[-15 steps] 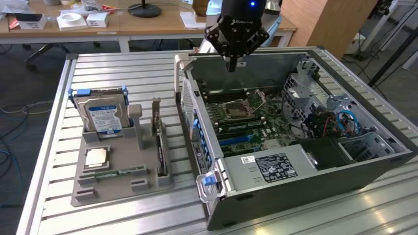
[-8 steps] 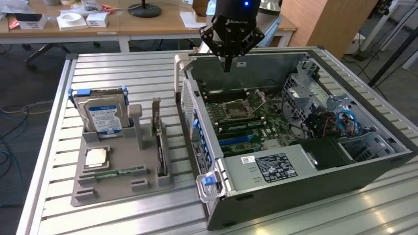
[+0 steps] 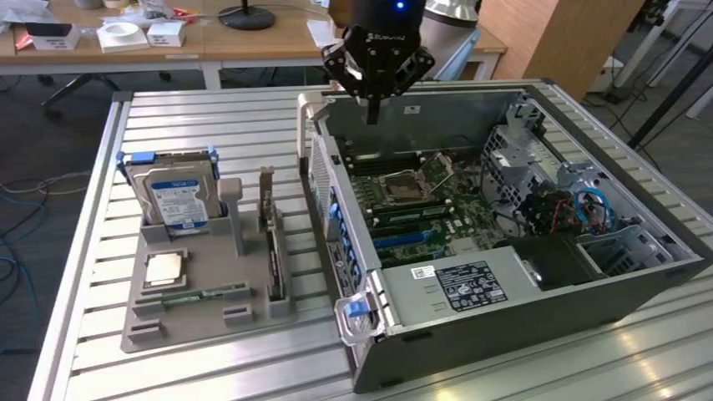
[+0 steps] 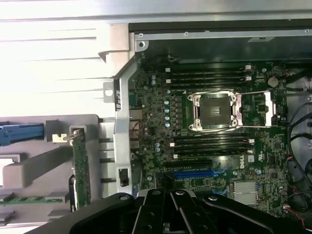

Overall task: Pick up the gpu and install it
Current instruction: 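Reach for the gpu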

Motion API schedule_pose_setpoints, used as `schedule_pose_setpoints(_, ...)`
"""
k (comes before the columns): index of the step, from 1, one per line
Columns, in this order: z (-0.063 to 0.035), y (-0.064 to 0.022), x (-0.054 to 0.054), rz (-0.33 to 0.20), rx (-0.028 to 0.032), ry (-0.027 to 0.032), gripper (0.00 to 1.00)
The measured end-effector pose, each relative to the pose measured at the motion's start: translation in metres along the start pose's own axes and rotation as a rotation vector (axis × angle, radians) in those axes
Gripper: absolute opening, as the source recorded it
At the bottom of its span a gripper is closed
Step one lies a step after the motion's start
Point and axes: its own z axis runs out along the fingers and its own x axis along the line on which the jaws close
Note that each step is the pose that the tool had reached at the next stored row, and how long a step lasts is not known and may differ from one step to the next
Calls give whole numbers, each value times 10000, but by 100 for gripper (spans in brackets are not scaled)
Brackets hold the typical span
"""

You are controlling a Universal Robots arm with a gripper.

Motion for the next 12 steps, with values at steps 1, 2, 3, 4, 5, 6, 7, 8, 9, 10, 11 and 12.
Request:
schedule_pose_setpoints(1, -1, -2, 31, 1, 0, 0, 10)
schedule_pose_setpoints(2, -1, -5, 62, 1, -1, 0, 10)
schedule_pose_setpoints(3, -2, -7, 92, 1, 0, 0, 10)
schedule_pose_setpoints(4, -3, -9, 120, 0, 0, 0, 10)
schedule_pose_setpoints(5, -3, -11, 146, -1, -1, -1, 10)
schedule_pose_setpoints(6, -4, -13, 173, 0, -1, -1, 10)
schedule_pose_setpoints(7, -5, -14, 195, 1, -1, -1, 10)
schedule_pose_setpoints(8, -5, -16, 213, 1, -1, -1, 10)
schedule_pose_setpoints(9, -5, -17, 228, 2, -1, 0, 10)
schedule_pose_setpoints(10, -6, -18, 243, 0, -1, -1, 10)
schedule_pose_setpoints(11, -6, -20, 267, 0, -1, 0, 10)
schedule_pose_setpoints(12, -7, -22, 292, 0, 0, 0, 10)
